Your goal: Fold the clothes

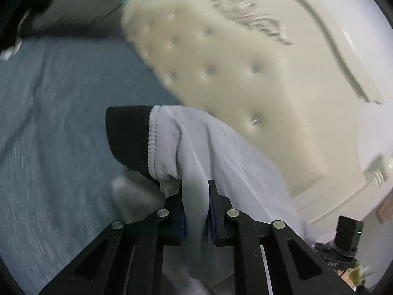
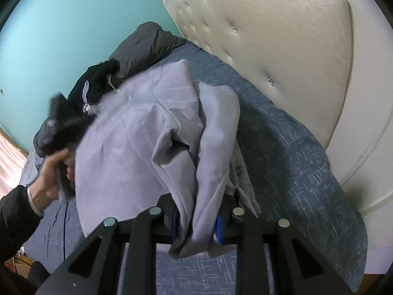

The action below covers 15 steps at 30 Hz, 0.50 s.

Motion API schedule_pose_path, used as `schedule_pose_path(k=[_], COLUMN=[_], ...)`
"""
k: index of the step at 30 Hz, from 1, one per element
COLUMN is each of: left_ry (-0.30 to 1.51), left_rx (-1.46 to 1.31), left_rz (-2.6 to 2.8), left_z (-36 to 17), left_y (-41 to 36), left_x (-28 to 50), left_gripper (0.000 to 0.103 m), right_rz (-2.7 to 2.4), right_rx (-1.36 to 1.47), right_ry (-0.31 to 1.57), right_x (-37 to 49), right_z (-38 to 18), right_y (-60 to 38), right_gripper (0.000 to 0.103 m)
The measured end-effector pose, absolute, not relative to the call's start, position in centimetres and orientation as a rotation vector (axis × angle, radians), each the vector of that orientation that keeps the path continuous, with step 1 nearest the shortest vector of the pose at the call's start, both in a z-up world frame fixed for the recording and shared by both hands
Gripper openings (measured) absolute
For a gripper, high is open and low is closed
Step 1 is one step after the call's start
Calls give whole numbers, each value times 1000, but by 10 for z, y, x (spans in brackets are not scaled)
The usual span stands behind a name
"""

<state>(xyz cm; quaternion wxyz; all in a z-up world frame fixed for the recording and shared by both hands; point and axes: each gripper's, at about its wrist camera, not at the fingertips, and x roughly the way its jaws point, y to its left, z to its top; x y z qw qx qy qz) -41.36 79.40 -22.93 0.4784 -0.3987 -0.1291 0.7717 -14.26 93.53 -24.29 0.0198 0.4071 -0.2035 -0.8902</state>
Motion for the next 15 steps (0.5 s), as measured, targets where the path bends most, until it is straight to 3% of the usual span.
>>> schedule_pose_path(k=[10, 15], left_ry=[-160, -186], left_rx=[-1083, -1182], left_rz=[1960, 1929], left_z=[-271, -288], left_y=[815, 800], left_x=[-447, -451], left_gripper=[16, 25], right_rz=[-2764, -2768], right_rx=[1237, 1255], right_ry=[-616, -630], right_x=[-154, -162], right_z=[-232, -230], right_y=[930, 932], right_gripper=[21, 21])
